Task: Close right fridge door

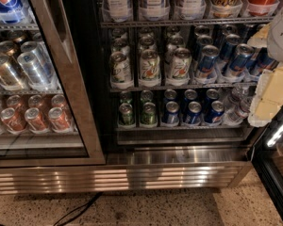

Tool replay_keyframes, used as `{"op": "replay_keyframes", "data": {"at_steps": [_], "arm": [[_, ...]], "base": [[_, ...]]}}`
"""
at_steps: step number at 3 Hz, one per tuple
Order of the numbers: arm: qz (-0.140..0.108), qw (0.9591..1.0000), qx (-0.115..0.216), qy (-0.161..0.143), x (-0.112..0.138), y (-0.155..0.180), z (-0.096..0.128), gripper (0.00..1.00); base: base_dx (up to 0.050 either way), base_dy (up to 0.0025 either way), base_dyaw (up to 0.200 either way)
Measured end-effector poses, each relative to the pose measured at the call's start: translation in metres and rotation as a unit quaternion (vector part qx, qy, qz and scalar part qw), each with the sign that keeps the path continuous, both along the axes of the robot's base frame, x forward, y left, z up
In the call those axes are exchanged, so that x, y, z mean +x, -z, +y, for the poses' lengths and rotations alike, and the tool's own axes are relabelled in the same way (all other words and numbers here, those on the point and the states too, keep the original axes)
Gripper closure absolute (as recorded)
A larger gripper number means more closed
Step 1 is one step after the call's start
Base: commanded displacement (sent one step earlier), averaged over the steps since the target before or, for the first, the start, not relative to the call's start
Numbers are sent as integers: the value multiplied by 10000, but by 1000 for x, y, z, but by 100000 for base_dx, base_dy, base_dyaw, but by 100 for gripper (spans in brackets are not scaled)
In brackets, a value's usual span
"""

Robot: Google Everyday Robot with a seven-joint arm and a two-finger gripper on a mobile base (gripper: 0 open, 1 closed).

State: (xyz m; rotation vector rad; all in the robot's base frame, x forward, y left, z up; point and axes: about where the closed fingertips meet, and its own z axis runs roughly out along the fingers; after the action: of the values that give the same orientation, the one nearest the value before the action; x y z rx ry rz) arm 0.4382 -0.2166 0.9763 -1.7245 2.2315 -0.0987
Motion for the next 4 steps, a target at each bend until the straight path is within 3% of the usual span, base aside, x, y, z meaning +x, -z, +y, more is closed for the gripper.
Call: {"op": "replay_keyframes", "data": {"at_steps": [2, 4], "arm": [[0, 10000, 0, 0, 0, 0, 0, 0], [0, 10000, 0, 0, 0, 0, 0, 0]], "base": [[-4999, -1, 9], [2, -4, -19854]]}}
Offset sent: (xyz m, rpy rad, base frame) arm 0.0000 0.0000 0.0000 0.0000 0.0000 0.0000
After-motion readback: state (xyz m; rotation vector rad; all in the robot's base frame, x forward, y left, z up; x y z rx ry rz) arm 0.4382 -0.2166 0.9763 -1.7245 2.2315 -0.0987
